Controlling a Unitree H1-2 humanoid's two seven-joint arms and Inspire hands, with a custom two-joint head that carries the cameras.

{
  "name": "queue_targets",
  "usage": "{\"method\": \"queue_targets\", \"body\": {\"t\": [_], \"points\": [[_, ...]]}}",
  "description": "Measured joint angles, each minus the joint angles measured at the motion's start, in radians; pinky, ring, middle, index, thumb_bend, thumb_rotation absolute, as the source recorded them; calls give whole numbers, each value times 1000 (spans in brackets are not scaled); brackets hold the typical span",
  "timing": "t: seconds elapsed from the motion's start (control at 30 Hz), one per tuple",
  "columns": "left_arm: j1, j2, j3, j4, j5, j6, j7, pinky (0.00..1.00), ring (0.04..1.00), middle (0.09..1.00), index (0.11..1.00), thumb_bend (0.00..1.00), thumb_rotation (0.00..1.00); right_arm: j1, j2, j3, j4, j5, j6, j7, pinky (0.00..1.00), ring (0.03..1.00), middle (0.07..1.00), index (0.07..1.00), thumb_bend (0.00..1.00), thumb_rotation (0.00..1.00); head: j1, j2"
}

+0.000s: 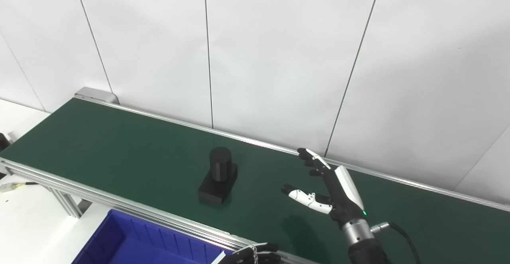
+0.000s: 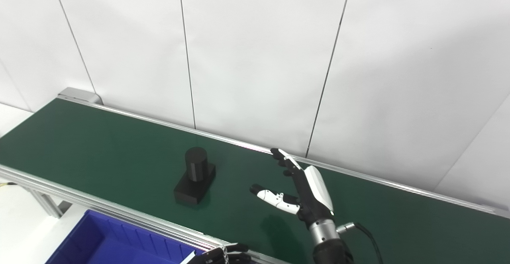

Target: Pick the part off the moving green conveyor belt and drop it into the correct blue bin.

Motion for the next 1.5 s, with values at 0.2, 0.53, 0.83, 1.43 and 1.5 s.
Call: {"method": "queue_targets", "body": {"t": [0.2, 0.53, 0.83, 1.43, 1.5], "points": [[0, -1, 0, 0, 0, -2, 0, 768, 764, 773, 807, 1000, 322, -25, 28, 4, 71, 2, 0, -13, 752, 840, 865, 877, 760, 591, 0, 2], [0, -1, -1, 1, 0, -4, -1, 769, 767, 776, 805, 1000, 313, -67, 36, 26, 111, 2, 0, -19, 758, 839, 863, 880, 746, 550, -2, 5], [-2, -12, -4, 7, 1, -4, 0, 765, 768, 774, 802, 1000, 305, -109, 58, 46, 201, -3, 0, -28, 807, 847, 855, 875, 786, 547, 15, 2], [-7, -38, -11, 23, 10, -26, 12, 771, 770, 777, 802, 1000, 306, -200, 81, 59, 447, 4, -12, -84, 795, 852, 841, 872, 815, 503, 37, 8], [-7, -38, -12, 23, 10, -26, 14, 771, 770, 777, 802, 1000, 306, -211, 85, 62, 464, 4, -26, -92, 792, 852, 841, 871, 821, 503, 37, 8]]}}
